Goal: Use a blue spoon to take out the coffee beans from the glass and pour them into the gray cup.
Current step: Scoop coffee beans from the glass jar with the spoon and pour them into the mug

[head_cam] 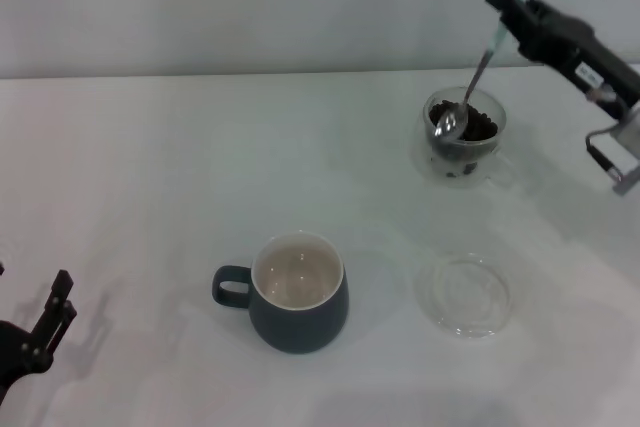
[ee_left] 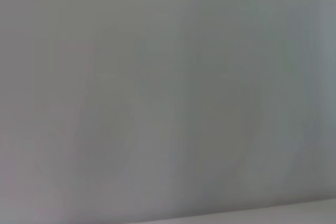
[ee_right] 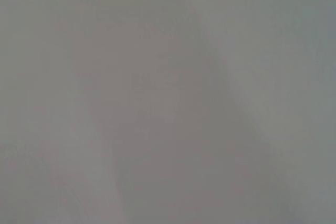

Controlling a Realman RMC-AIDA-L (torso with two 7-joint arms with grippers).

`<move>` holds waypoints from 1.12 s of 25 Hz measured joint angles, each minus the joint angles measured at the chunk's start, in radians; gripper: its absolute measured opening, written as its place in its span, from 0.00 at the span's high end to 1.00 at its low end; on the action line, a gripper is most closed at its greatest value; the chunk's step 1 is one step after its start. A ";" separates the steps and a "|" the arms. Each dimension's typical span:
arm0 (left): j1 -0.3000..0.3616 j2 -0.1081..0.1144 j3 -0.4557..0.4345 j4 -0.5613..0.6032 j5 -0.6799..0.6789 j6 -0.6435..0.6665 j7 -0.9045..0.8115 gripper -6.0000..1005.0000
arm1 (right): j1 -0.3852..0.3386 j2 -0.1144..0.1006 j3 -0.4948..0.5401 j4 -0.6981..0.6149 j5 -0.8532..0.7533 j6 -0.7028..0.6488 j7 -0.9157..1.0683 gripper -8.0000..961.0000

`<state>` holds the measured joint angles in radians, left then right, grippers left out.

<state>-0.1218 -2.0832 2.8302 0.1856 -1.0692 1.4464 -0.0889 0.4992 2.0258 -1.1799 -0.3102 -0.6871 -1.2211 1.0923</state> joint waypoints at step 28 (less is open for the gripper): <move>-0.020 -0.002 0.000 0.000 -0.003 -0.037 -0.001 0.24 | 0.140 0.002 -0.050 0.179 0.209 0.186 -0.522 0.84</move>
<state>-0.1417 -2.0847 2.8302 0.1856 -1.0723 1.4098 -0.0901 0.6387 2.0279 -1.2303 -0.1316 -0.4785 -1.0353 0.5701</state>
